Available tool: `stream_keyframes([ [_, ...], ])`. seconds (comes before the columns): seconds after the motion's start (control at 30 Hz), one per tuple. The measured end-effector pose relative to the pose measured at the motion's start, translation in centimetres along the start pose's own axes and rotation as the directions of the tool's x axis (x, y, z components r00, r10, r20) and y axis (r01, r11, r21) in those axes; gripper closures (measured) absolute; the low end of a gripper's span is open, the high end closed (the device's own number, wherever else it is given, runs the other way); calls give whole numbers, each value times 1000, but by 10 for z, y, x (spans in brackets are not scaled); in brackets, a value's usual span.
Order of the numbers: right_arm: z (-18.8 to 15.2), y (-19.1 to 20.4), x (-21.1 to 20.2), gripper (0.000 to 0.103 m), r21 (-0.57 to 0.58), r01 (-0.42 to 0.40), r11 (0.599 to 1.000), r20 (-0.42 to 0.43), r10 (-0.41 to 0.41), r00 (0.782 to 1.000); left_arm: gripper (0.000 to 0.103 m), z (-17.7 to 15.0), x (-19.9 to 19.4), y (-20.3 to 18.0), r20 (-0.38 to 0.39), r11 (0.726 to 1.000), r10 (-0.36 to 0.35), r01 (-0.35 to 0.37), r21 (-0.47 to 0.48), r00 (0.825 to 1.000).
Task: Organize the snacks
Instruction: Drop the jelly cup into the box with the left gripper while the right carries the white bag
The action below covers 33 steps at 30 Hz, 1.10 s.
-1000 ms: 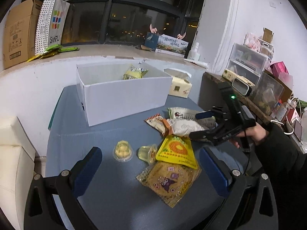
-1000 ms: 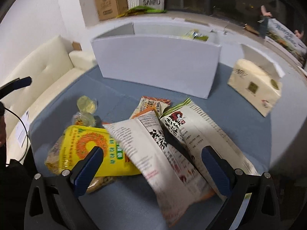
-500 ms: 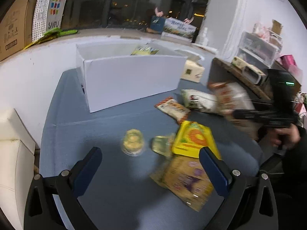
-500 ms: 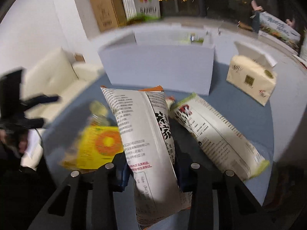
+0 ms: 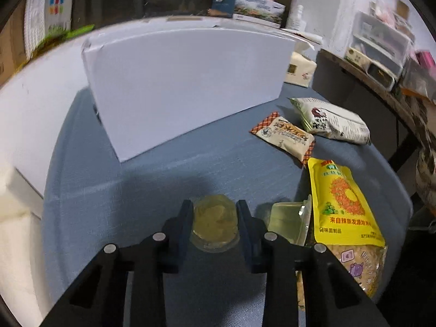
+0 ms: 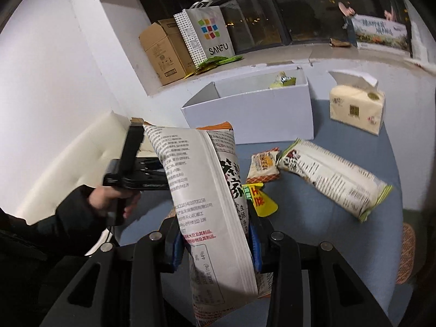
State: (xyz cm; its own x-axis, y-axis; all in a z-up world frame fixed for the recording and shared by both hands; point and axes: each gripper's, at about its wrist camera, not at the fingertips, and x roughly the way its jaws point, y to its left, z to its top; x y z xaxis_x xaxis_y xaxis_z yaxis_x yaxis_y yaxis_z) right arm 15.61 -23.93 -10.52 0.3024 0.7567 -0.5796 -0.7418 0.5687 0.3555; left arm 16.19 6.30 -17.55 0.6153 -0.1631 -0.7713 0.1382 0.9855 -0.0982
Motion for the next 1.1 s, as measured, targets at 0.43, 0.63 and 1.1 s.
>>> stream_keyframes([
  [0.43,11,3,3,62,11,-14,1000,35,14,999,68,21,-94,-5,268,999,-6,16,-37,963],
  [0.63,64,6,16,62,-12,9,1000,74,-8,997,68,81,-131,8,402,999,27,-18,-26,915],
  [1.1,258,-28,130,62,114,150,982,57,-157,986,66,197,-63,62,356,989,109,-67,-128,928],
])
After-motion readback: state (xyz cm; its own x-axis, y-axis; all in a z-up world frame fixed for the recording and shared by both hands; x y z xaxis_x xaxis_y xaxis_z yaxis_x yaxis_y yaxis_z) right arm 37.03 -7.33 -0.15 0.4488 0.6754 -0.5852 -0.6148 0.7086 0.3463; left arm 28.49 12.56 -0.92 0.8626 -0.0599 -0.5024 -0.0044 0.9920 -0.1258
